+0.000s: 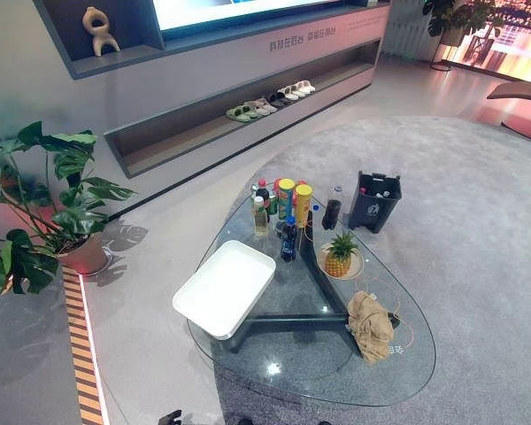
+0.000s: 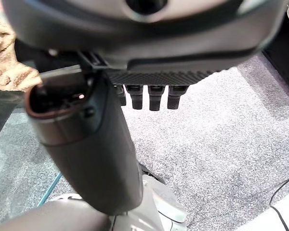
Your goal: Wipe the table with a cloth and put it in the basket.
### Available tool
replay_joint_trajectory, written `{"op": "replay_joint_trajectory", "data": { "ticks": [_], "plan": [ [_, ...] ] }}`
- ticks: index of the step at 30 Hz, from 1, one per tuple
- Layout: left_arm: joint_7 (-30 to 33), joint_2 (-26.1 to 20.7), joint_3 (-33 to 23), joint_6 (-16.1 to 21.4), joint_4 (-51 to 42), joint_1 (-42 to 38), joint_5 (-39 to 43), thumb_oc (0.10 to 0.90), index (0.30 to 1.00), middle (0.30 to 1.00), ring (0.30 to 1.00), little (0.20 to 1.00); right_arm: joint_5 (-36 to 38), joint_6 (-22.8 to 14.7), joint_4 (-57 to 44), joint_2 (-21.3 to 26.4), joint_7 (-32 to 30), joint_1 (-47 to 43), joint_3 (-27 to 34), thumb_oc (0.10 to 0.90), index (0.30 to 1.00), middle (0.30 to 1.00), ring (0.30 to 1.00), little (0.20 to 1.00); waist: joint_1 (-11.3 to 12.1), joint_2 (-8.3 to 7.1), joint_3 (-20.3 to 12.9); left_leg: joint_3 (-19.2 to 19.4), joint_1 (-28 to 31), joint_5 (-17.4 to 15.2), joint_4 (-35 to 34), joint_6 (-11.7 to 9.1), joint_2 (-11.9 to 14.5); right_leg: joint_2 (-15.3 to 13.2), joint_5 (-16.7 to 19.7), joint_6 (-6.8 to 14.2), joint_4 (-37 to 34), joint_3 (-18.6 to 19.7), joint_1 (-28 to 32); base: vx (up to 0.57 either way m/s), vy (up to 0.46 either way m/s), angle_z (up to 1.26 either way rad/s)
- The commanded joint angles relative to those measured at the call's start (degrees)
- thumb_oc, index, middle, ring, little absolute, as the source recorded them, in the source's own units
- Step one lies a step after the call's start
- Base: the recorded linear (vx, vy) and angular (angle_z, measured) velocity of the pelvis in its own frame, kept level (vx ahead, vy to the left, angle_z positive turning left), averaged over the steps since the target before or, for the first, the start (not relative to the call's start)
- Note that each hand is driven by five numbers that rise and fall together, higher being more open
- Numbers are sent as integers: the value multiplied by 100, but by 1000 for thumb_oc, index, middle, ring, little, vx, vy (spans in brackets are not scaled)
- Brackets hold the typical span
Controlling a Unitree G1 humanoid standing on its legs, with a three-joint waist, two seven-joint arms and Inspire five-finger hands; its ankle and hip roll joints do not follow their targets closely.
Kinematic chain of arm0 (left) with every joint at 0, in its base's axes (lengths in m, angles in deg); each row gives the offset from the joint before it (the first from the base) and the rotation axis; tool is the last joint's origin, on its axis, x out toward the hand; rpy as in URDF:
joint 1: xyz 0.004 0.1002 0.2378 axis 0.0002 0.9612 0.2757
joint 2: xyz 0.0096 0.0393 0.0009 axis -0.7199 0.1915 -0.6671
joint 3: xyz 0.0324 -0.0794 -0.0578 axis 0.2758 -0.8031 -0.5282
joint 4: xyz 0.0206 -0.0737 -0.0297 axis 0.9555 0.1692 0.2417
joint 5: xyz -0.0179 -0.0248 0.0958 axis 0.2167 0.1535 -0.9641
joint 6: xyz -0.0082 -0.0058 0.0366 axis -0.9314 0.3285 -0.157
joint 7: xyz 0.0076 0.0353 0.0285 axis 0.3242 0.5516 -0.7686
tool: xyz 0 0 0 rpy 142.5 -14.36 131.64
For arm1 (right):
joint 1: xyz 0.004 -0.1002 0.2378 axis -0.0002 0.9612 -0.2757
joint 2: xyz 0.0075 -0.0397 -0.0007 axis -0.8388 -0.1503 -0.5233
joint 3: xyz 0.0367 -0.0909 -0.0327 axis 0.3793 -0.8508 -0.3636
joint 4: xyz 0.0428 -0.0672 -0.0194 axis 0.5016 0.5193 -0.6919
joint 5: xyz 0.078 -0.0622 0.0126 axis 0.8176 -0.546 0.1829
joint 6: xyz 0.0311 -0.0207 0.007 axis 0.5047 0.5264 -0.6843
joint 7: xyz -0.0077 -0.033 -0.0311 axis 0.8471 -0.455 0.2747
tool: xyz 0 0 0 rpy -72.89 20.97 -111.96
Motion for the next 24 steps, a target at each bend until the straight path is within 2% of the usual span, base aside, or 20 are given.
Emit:
{"op": "replay_joint_trajectory", "data": {
  "ticks": [1, 3, 9, 16, 19, 24],
  "plan": [
    [75, 125, 65, 72, 292, -370, -235, 800, 900, 900, 900, 900, 8, -117, 293, 35, -54, -235, -72, 800, 900, 900, 900, 900, 92, -12, 244, -13, 74, -379, 34, 125, -189, 119, -49, 75, 246, 171, -134, 0, 0, 0],
    [74, 120, 61, 72, 302, -382, -256, 800, 900, 900, 900, 900, -32, -180, 279, 35, -98, -247, -91, 800, 900, 900, 900, 900, 96, -21, 244, -14, 71, -378, 37, 127, -187, 121, -48, 74, 248, 174, -137, 0, 0, 0],
    [122, 110, 90, 93, 266, -391, -271, 800, 900, 900, 900, 900, -290, -764, 49, 77, -556, -296, -228, 800, 900, 900, 900, 900, 101, -47, 260, -8, 66, -379, 33, 123, -178, 126, -33, 85, 252, 185, -152, 0, 0, 0],
    [184, 34, 138, 12, 94, -355, -290, 800, 900, 900, 900, 900, -63, -1429, -809, 195, -975, -370, -371, 800, 900, 900, 900, 900, 97, -106, 311, 23, 25, -376, 51, 121, -163, 125, 2, 113, 261, 193, -200, 0, 0, 0],
    [264, 3, 167, -65, -99, -260, -259, 800, 900, 900, 900, 900, -21, -1294, -1836, 339, -1138, -296, -462, 800, 900, 900, 900, 900, 62, -137, 341, 53, 2, -370, 55, 125, -151, 126, 24, 129, 271, 202, -239, 0, 0, 0],
    [393, -32, 75, -101, -433, 28, -262, 800, 900, 900, 900, 900, 3, -654, -4182, 652, -1321, 10, -492, 800, 900, 900, 900, 900, -59, -196, 393, 146, -57, -372, 82, 134, -128, 114, 54, 154, 294, 247, -338, 0, -3, -2]
  ]
}}
